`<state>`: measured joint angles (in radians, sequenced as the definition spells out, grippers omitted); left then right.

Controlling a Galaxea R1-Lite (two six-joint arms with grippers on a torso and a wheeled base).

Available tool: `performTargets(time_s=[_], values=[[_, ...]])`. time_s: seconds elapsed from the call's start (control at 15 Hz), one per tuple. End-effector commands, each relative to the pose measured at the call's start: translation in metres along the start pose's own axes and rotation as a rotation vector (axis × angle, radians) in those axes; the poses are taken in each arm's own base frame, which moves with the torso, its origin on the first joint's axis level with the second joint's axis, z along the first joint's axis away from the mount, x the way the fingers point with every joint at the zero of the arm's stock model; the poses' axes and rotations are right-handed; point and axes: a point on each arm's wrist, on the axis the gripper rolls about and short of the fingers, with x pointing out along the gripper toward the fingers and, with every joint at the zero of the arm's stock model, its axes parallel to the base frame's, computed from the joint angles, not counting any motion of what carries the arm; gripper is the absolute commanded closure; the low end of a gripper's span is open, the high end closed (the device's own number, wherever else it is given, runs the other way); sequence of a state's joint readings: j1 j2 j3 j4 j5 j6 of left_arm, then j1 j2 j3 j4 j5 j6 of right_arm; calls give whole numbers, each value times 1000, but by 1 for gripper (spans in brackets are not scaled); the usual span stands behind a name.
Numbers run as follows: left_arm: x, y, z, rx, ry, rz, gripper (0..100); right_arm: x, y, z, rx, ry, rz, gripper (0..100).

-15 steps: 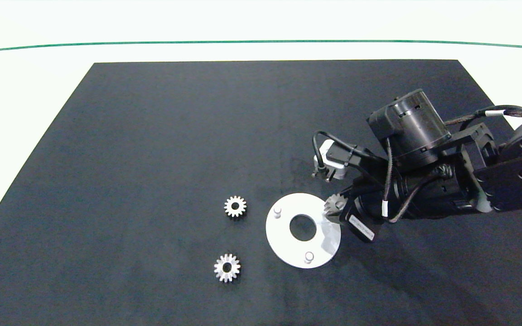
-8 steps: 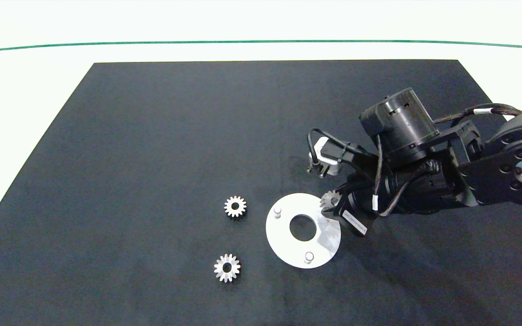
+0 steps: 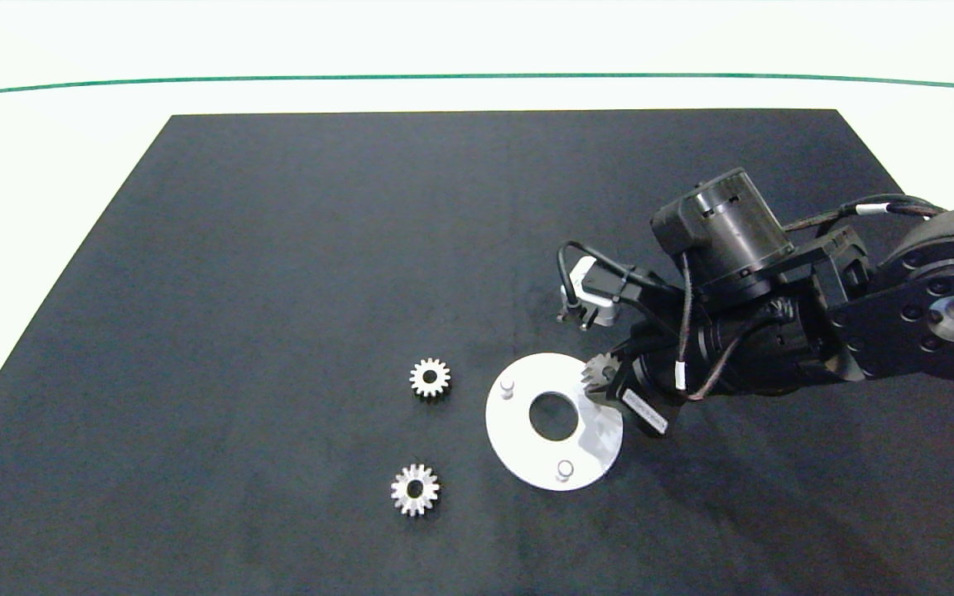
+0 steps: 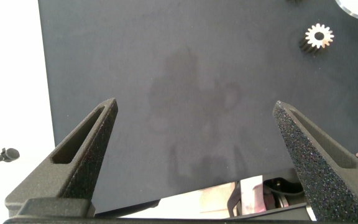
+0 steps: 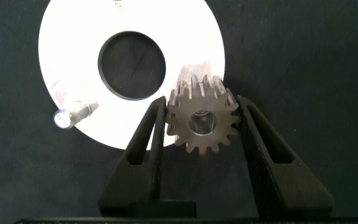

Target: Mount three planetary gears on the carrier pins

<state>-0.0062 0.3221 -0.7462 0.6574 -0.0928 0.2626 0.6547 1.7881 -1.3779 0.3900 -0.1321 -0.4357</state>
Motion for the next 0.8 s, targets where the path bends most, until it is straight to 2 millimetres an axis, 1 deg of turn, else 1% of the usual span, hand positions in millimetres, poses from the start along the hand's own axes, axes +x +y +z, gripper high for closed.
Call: performTargets(time_s=[0.07,0.47,0.53,0.8], values=[[0,0,0,1,3,-1,0,4,0,-1,-4,11,3,81],[-1,0,1,3,-4,-1,0,3,-2,2,1,1,-3,81],[-1,0,1,4,-5,-1,0,5,-1,2,0,6,-1,0],[-2,0,2,4,-8,1,0,6,-1,2,0,8,0,0]])
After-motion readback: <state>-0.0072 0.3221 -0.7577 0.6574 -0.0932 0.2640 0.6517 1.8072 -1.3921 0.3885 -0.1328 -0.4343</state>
